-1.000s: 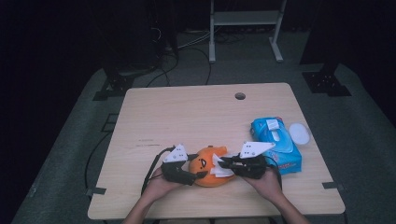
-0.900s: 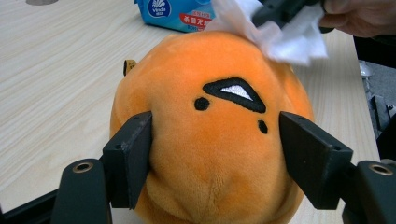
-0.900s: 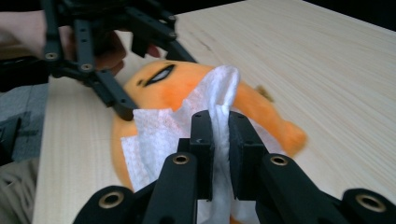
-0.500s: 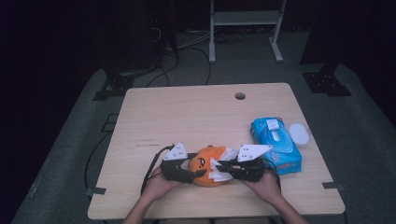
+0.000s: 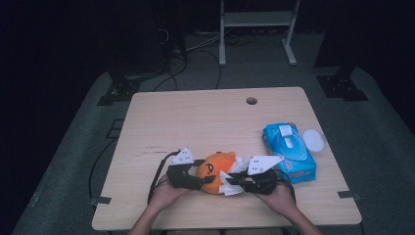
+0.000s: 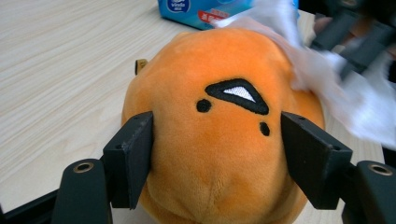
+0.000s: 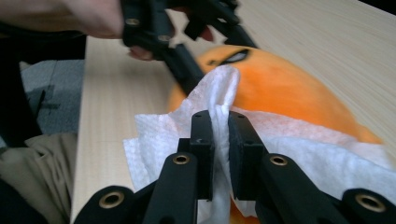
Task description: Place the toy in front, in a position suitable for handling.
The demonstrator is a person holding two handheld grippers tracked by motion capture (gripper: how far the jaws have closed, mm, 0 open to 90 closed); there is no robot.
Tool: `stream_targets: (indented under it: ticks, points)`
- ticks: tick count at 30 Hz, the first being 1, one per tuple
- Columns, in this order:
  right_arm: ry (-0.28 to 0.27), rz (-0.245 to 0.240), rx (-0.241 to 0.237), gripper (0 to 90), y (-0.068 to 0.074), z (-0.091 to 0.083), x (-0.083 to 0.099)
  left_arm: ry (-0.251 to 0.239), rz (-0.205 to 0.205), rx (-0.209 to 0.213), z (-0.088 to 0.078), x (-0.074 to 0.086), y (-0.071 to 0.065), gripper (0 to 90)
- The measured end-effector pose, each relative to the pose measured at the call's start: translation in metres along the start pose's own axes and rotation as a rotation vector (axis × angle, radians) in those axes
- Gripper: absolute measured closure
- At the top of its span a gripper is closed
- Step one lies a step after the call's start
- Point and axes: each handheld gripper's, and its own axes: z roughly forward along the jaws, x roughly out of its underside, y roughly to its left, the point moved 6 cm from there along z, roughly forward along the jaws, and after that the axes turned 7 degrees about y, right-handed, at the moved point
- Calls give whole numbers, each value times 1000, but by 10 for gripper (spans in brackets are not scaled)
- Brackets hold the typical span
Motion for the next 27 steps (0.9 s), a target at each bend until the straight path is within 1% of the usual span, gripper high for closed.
stream_targets:
  ticks: [2, 5, 6, 7, 9, 10, 11, 12, 13, 15, 16, 19, 21, 22, 23, 24, 25, 27]
  points:
    - [-6, 26, 16, 807, -8, -4, 2, 0, 14, 2, 1, 0, -2, 292]
    - [-20, 54, 39, 807, -16, -8, 3, 4, 52, 3, 2, -1, -5, 297]
    - [-28, 66, 38, 807, -17, -8, 2, 5, 67, 4, 2, -1, -7, 298]
    - [-28, 66, 38, 807, -17, -8, 2, 5, 67, 4, 2, -1, -7, 299]
    - [-52, 62, 40, 806, -15, -7, -5, 2, 102, 14, 5, -2, -12, 303]
    - [-62, 63, 30, 806, -13, -6, -8, 3, 118, 14, 5, -2, -13, 304]
    - [-65, 60, 28, 806, -12, -6, -9, 3, 140, 13, 6, -3, -16, 305]
    - [-62, 48, 35, 805, -12, -4, -11, 3, 147, 11, 7, -3, -17, 307]
    - [-59, 45, 36, 806, -12, -4, -11, 3, 149, 12, 6, -3, -17, 308]
    - [-65, 63, 27, 806, -16, -4, -9, -2, 144, 24, 5, -2, -16, 309]
    - [-65, 80, 29, 807, -19, -6, -7, -4, 143, 27, 5, -2, -16, 309]
    - [-55, 91, 57, 806, -26, -9, -1, 1, 127, 33, 3, -1, -13, 298]
    - [-49, 103, 65, 806, -29, -12, 3, 5, 95, 25, 1, -3, -11, 226]
    - [-46, 107, 68, 806, -29, -12, 4, -1, 85, 28, 0, -4, -10, 190]
    - [-46, 107, 68, 806, -29, -12, 4, -1, 85, 28, 0, -4, -10, 169]
    - [-50, 121, 60, 806, -28, -13, 5, 2, 66, 12, 1, -6, -9, 120]
    - [-50, 119, 55, 805, -26, -12, 5, 11, 63, 14, 2, -6, -9, 110]
    - [-53, 102, 42, 804, -20, -9, 2, 11, 65, 12, 3, -5, -9, 112]
